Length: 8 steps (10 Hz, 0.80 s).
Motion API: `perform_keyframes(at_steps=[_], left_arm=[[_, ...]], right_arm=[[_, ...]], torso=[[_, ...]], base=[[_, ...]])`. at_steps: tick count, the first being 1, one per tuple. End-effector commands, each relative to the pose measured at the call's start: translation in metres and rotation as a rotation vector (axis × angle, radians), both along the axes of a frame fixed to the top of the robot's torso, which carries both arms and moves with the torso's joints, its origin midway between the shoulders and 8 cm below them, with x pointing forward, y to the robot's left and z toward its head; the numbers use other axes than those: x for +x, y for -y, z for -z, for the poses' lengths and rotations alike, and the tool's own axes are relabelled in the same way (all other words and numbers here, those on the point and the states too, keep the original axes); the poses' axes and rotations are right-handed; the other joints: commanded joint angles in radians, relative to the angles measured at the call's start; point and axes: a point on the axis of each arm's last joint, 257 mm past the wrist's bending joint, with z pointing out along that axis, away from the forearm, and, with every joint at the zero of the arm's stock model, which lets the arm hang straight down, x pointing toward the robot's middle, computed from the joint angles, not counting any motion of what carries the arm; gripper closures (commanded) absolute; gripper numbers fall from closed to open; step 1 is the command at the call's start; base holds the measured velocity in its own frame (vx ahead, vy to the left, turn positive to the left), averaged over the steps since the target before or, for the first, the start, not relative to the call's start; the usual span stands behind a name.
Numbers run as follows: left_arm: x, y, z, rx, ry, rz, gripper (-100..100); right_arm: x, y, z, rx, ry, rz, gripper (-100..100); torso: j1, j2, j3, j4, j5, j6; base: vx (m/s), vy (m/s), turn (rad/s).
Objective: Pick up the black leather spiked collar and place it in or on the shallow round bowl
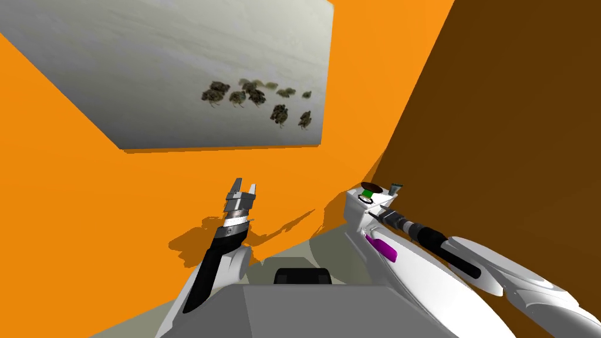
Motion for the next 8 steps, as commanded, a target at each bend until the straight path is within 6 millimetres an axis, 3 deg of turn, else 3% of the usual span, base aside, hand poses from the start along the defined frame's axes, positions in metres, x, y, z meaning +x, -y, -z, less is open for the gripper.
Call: perform_keyframes(at_steps=[1, 3, 5, 8], left_arm=[[0.0, 0.0, 0.0, 0.0, 0.0, 0.0, 0], [0.0, 0.0, 0.0, 0.0, 0.0, 0.0, 0], [0.0, 0.0, 0.0, 0.0, 0.0, 0.0, 0], [0.0, 0.0, 0.0, 0.0, 0.0, 0.0, 0]], right_arm=[[-0.013, 0.025, 0.015, -0.052, -0.051, 0.039, -100], [-0.029, 0.052, 0.027, -0.095, -0.101, 0.08, -100], [-0.035, 0.06, 0.032, -0.095, -0.115, 0.1, -100], [-0.066, 0.104, 0.05, -0.174, -0.205, 0.166, -100]], torso=[[0.0, 0.0, 0.0, 0.0, 0.0, 0.0], [0.0, 0.0, 0.0, 0.0, 0.0, 0.0], [-0.001, 0.0, 0.0, 0.0, 0.0, 0.001], [-0.001, 0.0, 0.0, 0.0, 0.0, 0.0]], base=[[0.078, 0.045, 0.22], [0.071, 0.043, 0.14], [0.053, 0.025, 0.04], [0.073, 0.038, 0.151]])
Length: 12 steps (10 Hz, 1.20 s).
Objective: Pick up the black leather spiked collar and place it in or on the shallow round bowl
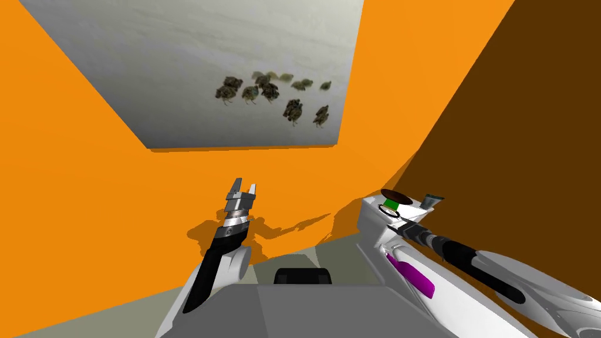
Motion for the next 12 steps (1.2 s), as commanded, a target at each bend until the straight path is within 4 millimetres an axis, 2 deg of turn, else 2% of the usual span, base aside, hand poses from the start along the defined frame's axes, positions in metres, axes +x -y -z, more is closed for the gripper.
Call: perform_keyframes(at_steps=[1, 2, 3, 4, 5, 6, 8, 9, 10, 12], left_arm=[[0.0, 0.0, 0.0, 0.0, 0.0, 0.0, 0], [0.0, 0.0, 0.0, 0.0, 0.0, 0.0, 0], [0.0, 0.0, 0.0, 0.0, 0.0, 0.0, 0], [0.0, 0.0, 0.0, 0.0, 0.0, 0.0, 0], [0.0, 0.0, 0.0, 0.0, 0.0, 0.0, 0], [0.0, 0.0, 0.0, 0.0, 0.0, 0.0, 0], [0.0, 0.0, 0.0, 0.0, 0.0, 0.0, 0], [0.0, 0.0, 0.0, 0.0, 0.0, 0.0, 0], [0.0, 0.0, 0.0, 0.0, 0.0, 0.0, 0], [0.0, 0.0, 0.0, 0.0, 0.0, 0.0, 0]], right_arm=[[-0.013, 0.016, 0.007, -0.02, -0.031, 0.032, -100], [-0.026, 0.032, 0.011, -0.057, -0.069, 0.053, -100], [-0.033, 0.039, 0.014, -0.057, -0.08, 0.071, -100], [-0.049, 0.057, 0.019, -0.092, -0.121, 0.098, -100], [-0.053, 0.061, 0.02, -0.093, -0.127, 0.107, -100], [-0.069, 0.077, 0.023, -0.126, -0.165, 0.132, -100], [-0.073, 0.08, 0.025, -0.126, -0.171, 0.14, -100], [-0.087, 0.094, 0.025, -0.157, -0.204, 0.159, -100], [-0.092, 0.098, 0.027, -0.158, -0.211, 0.17, -100], [-0.123, 0.126, 0.026, -0.213, -0.276, 0.214, -100]], torso=[[0.0, 0.0, 0.0, 0.0, 0.0, 0.0], [0.0, 0.001, 0.0, 0.0, 0.0, 0.001], [0.0, 0.0, 0.0, 0.0, 0.0, 0.0], [0.0, 0.001, 0.0, 0.0, 0.0, 0.001], [0.0, 0.001, 0.0, 0.0, 0.0, 0.001], [0.0, 0.001, 0.001, 0.0, 0.0, 0.001], [0.0, 0.001, 0.0, 0.0, 0.0, 0.001], [-0.001, 0.003, 0.002, 0.001, 0.0, 0.001], [0.0, 0.003, 0.002, 0.001, 0.0, 0.001], [-0.001, 0.002, 0.001, 0.001, 0.0, 0.0]], base=[[0.07, 0.032, 0.113], [0.089, 0.034, 0.17], [0.074, 0.028, 0.099], [0.073, 0.034, 0.153], [0.066, 0.029, 0.097], [0.087, 0.034, 0.2], [0.049, 0.016, 0.015], [0.04, 0.024, 0.135], [0.045, 0.017, 0.093], [0.067, 0.022, 0.167]])
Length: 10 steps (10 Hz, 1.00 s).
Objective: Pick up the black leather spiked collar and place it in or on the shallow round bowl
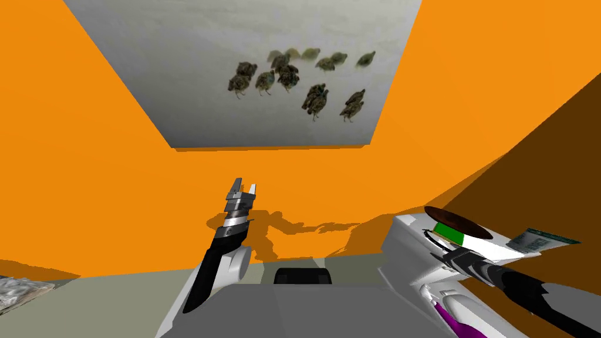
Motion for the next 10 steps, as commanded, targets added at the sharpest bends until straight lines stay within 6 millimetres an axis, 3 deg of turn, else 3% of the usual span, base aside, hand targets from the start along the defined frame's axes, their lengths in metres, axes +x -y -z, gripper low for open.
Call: perform_keyframes(at_steps=[1, 2, 3, 5, 7, 8, 9, 10], left_arm=[[0.0, 0.0, 0.0, 0.0, 0.0, 0.0, 0], [0.0, 0.0, 0.0, 0.0, 0.0, 0.0, 0], [0.0, 0.0, 0.0, 0.0, 0.0, 0.0, 0], [0.0, 0.0, 0.0, 0.0, 0.0, 0.0, 0], [0.0, 0.0, 0.0, 0.0, 0.0, 0.0, 0], [0.0, 0.0, 0.0, 0.0, 0.0, 0.0, 0], [0.0, 0.0, 0.0, 0.0, 0.0, 0.0, 0], [0.0, 0.0, 0.0, 0.0, 0.0, 0.0, 0]], right_arm=[[-0.023, 0.022, -0.005, -0.04, -0.049, 0.033, -100], [-0.04, 0.036, -0.008, -0.069, -0.084, 0.056, -100], [-0.027, 0.029, -0.01, -0.066, -0.07, 0.03, -100], [-0.04, 0.036, -0.008, -0.069, -0.084, 0.056, -100], [-0.041, 0.037, -0.009, -0.071, -0.086, 0.057, -100], [-0.041, 0.037, -0.009, -0.072, -0.087, 0.057, 0], [-0.049, 0.042, -0.004, -0.07, -0.089, 0.092, -100], [-0.054, 0.045, 0.0, -0.069, -0.091, 0.116, -100]], torso=[[0.0, 0.0, 0.0, 0.0, 0.0, 0.0], [0.001, -0.002, -0.001, 0.0, 0.0, 0.0], [0.002, -0.002, -0.001, -0.001, 0.001, 0.0], [-0.001, 0.002, 0.001, 0.0, 0.0, 0.001], [-0.002, 0.005, 0.003, 0.001, 0.0, 0.001], [-0.001, 0.005, 0.003, 0.001, 0.0, 0.001], [-0.001, 0.005, 0.003, 0.001, 0.0, 0.001], [-0.003, 0.007, 0.004, 0.002, -0.001, 0.0]], base=[[0.109, 0.04, 0.153], [0.118, 0.045, 0.18], [0.07, 0.022, 0.046], [0.009, -0.004, -0.012], [-0.002, -0.003, 0.009], [0.0, 0.0, 0.0], [-0.051, -0.028, 0.226], [-0.108, -0.046, 0.346]])
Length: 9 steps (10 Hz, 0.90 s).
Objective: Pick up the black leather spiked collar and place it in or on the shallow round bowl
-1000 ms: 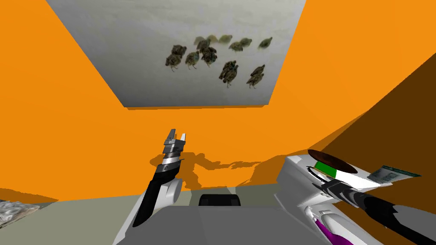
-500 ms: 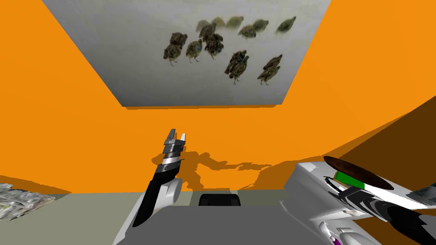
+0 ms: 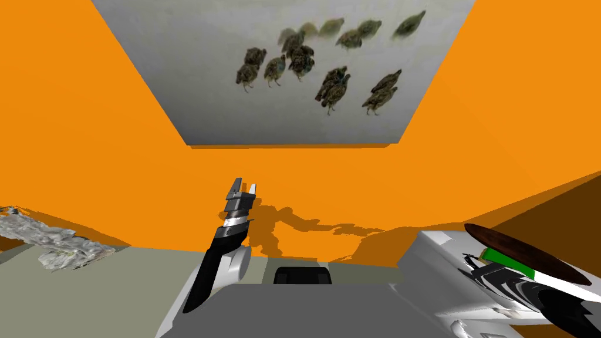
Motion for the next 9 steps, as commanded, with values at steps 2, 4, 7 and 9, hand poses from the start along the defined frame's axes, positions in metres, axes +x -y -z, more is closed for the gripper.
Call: perform_keyframes(at_steps=[2, 4, 7, 9], left_arm=[[0.0, 0.0, 0.0, 0.0, 0.0, 0.0, 0], [0.0, -0.0001, 0.0001, 0.0, 0.0, 0.0, 0], [0.0, -0.0001, 0.0001, 0.0, 0.0, 0.0, 0], [-0.0001, -0.0001, 0.0001, 0.0, 0.0, 0.0, 0]], right_arm=[[-0.0093, 0.0042, 0.0039, -0.002, -0.003, 0.037, -100], [-0.0117, 0.006, 0.0062, -0.001, -0.004, 0.048, -100], [-0.0123, 0.0019, 0.0115, 0.011, -0.006, 0.046, 100], [-0.0119, 0.0024, 0.0107, 0.01, -0.005, 0.047, 100]], torso=[[0.0, 0.002, 0.001, 0.001, 0.0, 0.001], [0.0, -0.001, 0.0, 0.0, 0.0, 0.001], [-0.003, -0.006, -0.003, -0.001, 0.003, 0.002], [-0.007, -0.007, -0.004, -0.001, 0.001, 0.002]], base=[[-0.1, -0.043, 0.16], [-0.041, -0.026, 0.067], [-0.005, 0.009, 0.0], [0.0, 0.0, 0.0]])
